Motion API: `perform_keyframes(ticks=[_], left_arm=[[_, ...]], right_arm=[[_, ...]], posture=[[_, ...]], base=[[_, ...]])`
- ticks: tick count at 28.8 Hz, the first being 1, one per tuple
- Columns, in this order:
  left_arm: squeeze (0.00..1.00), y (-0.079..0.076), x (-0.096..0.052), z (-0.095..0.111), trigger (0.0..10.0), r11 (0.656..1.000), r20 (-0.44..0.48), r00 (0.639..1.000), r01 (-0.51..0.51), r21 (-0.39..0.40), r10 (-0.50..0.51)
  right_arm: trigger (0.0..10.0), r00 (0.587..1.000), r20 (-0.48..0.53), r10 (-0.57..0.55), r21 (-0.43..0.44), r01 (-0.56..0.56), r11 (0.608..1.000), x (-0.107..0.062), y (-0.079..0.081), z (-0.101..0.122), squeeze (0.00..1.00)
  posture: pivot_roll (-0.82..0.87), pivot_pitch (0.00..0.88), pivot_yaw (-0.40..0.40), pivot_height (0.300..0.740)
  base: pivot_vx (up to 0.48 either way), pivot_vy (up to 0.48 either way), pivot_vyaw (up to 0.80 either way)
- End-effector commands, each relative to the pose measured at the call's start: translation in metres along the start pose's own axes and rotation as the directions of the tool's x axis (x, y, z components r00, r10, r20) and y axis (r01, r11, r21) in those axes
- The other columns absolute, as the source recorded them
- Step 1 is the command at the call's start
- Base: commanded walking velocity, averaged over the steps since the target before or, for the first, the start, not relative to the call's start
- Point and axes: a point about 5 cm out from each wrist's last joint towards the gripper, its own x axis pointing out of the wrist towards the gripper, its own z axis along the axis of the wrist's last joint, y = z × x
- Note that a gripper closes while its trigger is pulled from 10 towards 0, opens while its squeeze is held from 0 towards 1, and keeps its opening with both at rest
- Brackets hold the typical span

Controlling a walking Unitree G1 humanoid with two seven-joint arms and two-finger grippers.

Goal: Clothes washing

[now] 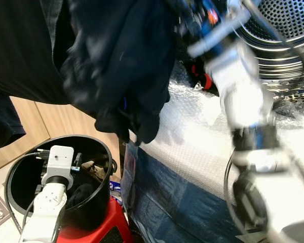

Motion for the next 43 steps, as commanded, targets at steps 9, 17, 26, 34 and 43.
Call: perform_keyframes(ticks=[9, 17, 26, 34, 43], left_arm=[[0.0, -0.005, -0.002, 0.002, 10.0, 1.0, 0.027, 1.0, 0.003, 0.007, -0.003], [0.0, -0.005, -0.003, 0.001, 10.0, 1.0, 0.028, 1.0, -0.009, 0.001, 0.009], [0.0, -0.007, -0.004, 0.002, 10.0, 1.0, 0.031, 1.0, -0.004, 0.001, 0.004], [0.0, -0.012, -0.004, 0.004, 10.0, 1.0, 0.021, 0.999, 0.024, -0.003, -0.024], [0.0, -0.017, -0.007, 0.002, 10.0, 0.999, 0.012, 0.999, 0.044, -0.005, -0.044]], right_arm=[[0.0, 0.712, 0.047, -0.7, -0.229, 0.69, 0.686, -0.03, -0.075, 0.053, 0.0], [0.0, 0.493, 0.154, -0.856, -0.23, 0.861, 0.454, -0.052, -0.092, 0.074, 0.0], [0.0, 0.546, 0.027, -0.837, -0.382, 0.78, 0.496, -0.044, -0.081, 0.014, 0.0], [10.0, 0.509, -0.245, -0.825, -0.403, 0.721, 0.564, -0.058, -0.069, -0.062, 0.0], [10.0, 0.486, -0.295, -0.823, -0.367, 0.737, 0.567, -0.062, -0.068, -0.072, 0.0]], posture=[[0.23, 0.0, -0.072, 0.74], [0.23, 0.0, -0.075, 0.74], [0.23, 0.0, -0.066, 0.74], [0.23, 0.0, -0.066, 0.74], [0.23, 0.0, -0.068, 0.74]], base=[[0.0, 0.0, 0.0], [0.0, 0.0, 0.0], [0.0, 0.0, 0.0], [0.0, 0.0, 0.0], [0.0, 0.0, 0.0]])
